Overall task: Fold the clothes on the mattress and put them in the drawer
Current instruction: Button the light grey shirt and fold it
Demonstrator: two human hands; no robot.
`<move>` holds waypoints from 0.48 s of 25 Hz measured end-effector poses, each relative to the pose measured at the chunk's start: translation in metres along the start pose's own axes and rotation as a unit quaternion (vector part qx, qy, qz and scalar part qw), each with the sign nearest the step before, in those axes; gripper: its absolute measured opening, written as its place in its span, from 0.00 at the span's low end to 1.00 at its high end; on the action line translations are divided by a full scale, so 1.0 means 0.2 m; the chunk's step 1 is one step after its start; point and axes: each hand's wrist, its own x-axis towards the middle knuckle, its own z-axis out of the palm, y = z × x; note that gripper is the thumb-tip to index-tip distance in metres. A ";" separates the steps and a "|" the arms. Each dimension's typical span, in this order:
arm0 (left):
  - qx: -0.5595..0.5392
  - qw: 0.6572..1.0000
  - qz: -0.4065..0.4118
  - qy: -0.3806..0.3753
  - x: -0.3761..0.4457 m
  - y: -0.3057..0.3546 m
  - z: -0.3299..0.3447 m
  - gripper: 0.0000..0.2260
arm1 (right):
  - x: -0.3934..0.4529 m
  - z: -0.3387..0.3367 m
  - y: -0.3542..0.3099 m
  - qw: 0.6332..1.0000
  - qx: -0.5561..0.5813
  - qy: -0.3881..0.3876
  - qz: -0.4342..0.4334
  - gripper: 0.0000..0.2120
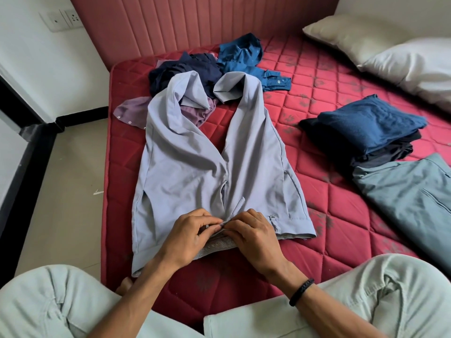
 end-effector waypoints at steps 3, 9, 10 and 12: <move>0.039 0.998 0.042 -0.007 0.01 0.01 -0.02 0.08 | 0.01 -0.02 0.00 1.000 0.003 0.006 0.013 0.06; 0.073 0.995 0.060 -0.027 0.00 0.00 -0.07 0.07 | 0.03 -0.06 0.03 0.999 -0.020 -0.019 0.036 0.04; 0.071 0.995 0.054 -0.032 0.00 -0.01 -0.07 0.08 | 0.04 -0.07 0.06 0.998 -0.027 -0.023 0.045 0.04; 0.057 0.997 0.027 -0.045 -0.01 -0.02 -0.08 0.07 | 0.06 -0.10 0.12 0.997 -0.035 -0.014 0.068 0.06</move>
